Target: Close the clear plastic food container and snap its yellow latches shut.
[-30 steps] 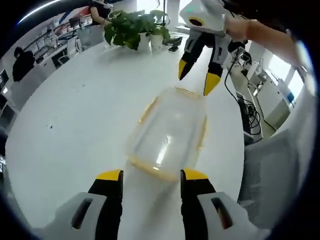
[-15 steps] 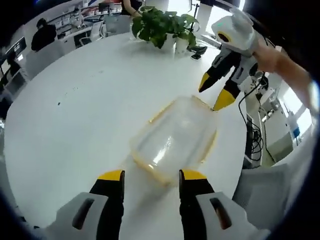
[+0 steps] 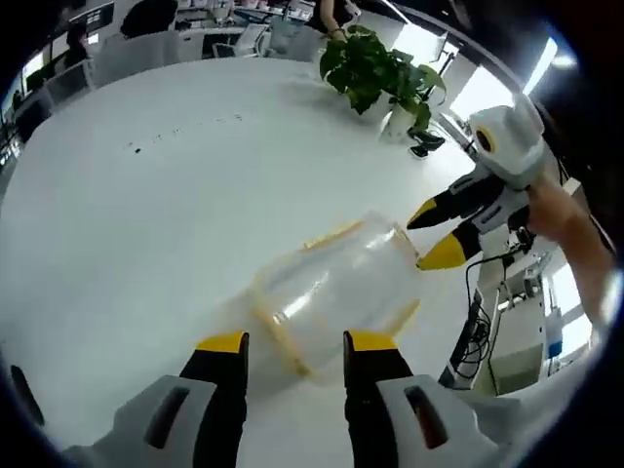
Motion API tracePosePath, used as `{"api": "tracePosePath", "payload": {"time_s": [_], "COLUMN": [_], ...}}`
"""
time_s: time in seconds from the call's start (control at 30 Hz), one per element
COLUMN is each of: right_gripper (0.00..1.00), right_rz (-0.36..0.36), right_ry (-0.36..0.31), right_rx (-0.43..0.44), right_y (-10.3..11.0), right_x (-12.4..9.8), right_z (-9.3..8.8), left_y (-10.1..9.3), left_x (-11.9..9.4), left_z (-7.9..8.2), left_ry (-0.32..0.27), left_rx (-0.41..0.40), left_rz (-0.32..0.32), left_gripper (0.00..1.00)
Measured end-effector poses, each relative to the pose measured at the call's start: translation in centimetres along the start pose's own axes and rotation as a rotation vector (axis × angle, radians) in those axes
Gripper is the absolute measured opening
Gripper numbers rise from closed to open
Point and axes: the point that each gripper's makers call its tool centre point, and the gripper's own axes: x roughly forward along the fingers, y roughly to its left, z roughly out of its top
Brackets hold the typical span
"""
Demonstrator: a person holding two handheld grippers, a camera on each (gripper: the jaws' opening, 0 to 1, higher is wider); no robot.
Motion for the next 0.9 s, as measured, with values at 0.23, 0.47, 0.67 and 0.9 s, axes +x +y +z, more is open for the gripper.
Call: {"api": "tracePosePath", "payload": {"time_s": [0.23,0.47,0.67,0.9], "right_gripper": [0.37,0.36,0.34,0.31], "right_rz": [-0.007,0.015,0.034,0.052], "right_ry": [-0.014,-0.023,-0.014,-0.015], "right_rx": [0.067,0.12,0.143,0.15], "right_y": [-0.4,-0.5,-0.3,0.0], "right_x": [0.1,0.8,1.3,1.3], "right_z": [0.1,-0.1,-0.5,-0.6], "left_y": [0.2,0.3,0.1,-0.2], "left_x": [0.2,0.7,1.6,1.9], "left_z": [0.2,0.1,-0.5,-0.7], "left_ry": [-0.011,-0.016,-0.004,-0.001], "left_rx": [-0.081,-0.118,-0.124,-0.12], "left_rz": [-0.002,-0.013,-0.028,-0.037], "left_gripper": [0.37,0.35,0.33,0.31]}}
